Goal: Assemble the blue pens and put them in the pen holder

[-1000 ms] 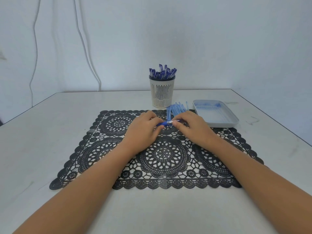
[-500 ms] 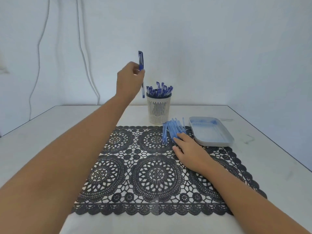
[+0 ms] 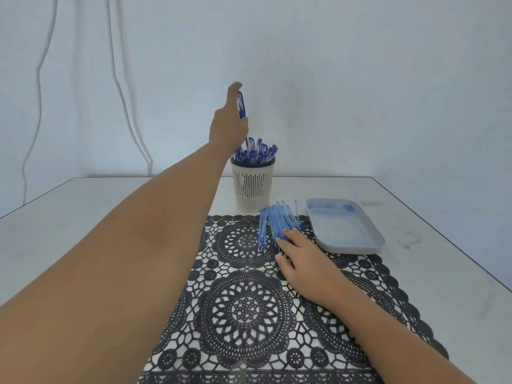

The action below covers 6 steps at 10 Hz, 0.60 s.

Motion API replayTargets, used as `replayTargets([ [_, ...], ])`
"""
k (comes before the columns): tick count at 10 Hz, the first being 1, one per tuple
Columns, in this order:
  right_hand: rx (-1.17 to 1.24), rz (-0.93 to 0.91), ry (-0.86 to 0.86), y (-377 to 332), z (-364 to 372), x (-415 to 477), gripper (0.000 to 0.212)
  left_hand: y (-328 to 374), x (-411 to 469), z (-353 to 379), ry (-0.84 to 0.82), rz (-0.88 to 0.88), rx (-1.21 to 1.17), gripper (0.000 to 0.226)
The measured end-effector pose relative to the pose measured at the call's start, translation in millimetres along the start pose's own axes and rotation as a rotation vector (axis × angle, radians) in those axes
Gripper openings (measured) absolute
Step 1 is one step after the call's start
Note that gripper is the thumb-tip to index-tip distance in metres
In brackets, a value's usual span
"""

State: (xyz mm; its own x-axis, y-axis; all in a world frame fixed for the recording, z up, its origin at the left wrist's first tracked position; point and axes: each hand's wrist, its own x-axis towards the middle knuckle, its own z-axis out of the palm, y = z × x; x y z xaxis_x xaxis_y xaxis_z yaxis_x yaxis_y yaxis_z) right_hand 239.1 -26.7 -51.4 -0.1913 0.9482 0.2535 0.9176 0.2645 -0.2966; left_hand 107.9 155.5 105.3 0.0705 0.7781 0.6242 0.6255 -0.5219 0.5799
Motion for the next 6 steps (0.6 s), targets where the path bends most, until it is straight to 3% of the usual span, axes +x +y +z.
replayTargets([
  [3, 0.001, 0.015, -0.013, 0, 0, 1, 0.048, -17, -18, 14, -0.171, 0.065, 0.148, 0.022],
  [5, 0.014, 0.004, 0.011, 1, 1, 0, 0.047, -23, -35, 11, -0.206, 0.058, 0.168, 0.029],
  [6, 0.027, 0.003, 0.04, 2, 0, 0, 0.047, -26, -51, 12, -0.114, 0.112, 0.247, 0.039],
])
